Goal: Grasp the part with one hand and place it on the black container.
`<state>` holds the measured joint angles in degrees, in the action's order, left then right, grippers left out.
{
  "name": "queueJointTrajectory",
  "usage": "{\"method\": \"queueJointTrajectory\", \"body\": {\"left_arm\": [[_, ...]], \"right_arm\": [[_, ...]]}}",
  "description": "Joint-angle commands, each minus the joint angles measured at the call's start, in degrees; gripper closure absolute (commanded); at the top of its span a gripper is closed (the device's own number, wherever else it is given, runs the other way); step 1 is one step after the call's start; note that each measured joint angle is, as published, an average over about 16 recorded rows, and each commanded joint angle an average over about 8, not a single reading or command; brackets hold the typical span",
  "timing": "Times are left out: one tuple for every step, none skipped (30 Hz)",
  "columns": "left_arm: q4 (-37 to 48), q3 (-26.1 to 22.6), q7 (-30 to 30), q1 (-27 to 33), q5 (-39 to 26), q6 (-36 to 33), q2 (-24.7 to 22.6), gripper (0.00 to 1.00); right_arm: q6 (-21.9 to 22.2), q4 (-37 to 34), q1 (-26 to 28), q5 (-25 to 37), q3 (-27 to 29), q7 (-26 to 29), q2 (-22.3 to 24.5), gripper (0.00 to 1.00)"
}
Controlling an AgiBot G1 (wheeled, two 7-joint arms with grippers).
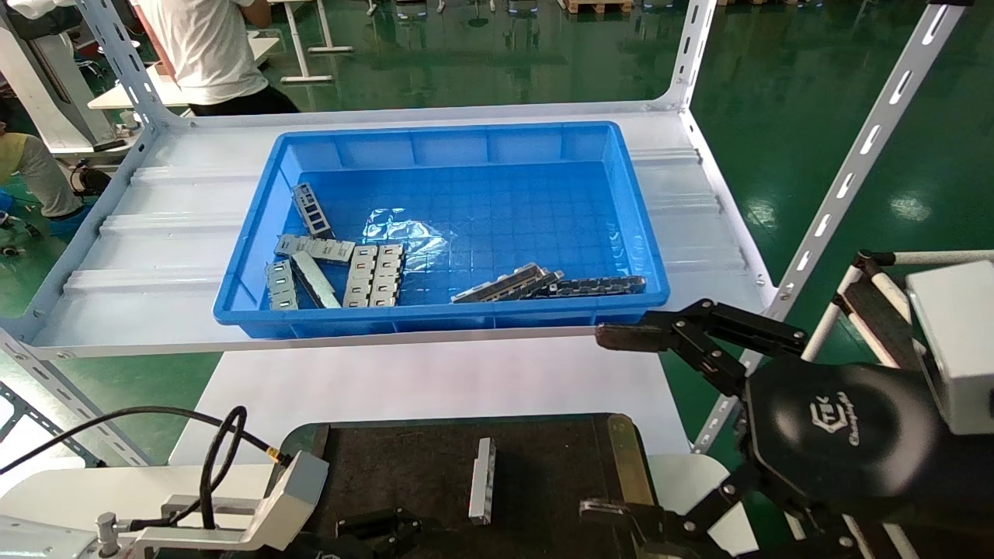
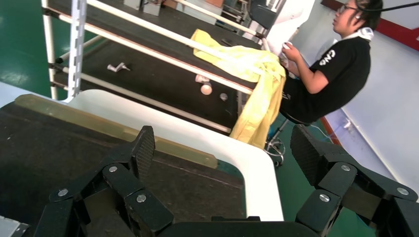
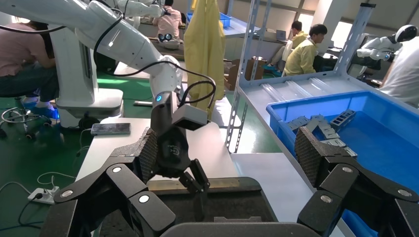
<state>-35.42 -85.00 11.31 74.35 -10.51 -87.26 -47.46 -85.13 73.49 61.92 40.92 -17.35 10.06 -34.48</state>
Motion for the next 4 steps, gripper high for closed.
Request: {"method": "queueJointTrajectory", "body": {"left_arm": [[-2.4,-0.2,-0.8,1.3,-0.7,-0.1,1.4,0.00],[-2.7,-0.2,-1.0,1.5,-0.7,0.0,1.6,0.00],[-3.1,-0.2,-1.1,1.6,-0.8,0.0,1.8,0.00],[-3.4,-0.2,-1.2,1.7,-0.8,0.1,1.9,0.00]], "right_arm": [[0.0,0.0,0.0,0.0,0.0,0.0,0.0,0.00],[0.0,0.0,0.0,0.0,0.0,0.0,0.0,0.00],[0.0,0.0,0.0,0.0,0.0,0.0,0.0,0.00],[0.0,0.0,0.0,0.0,0.0,0.0,0.0,0.00]]}}
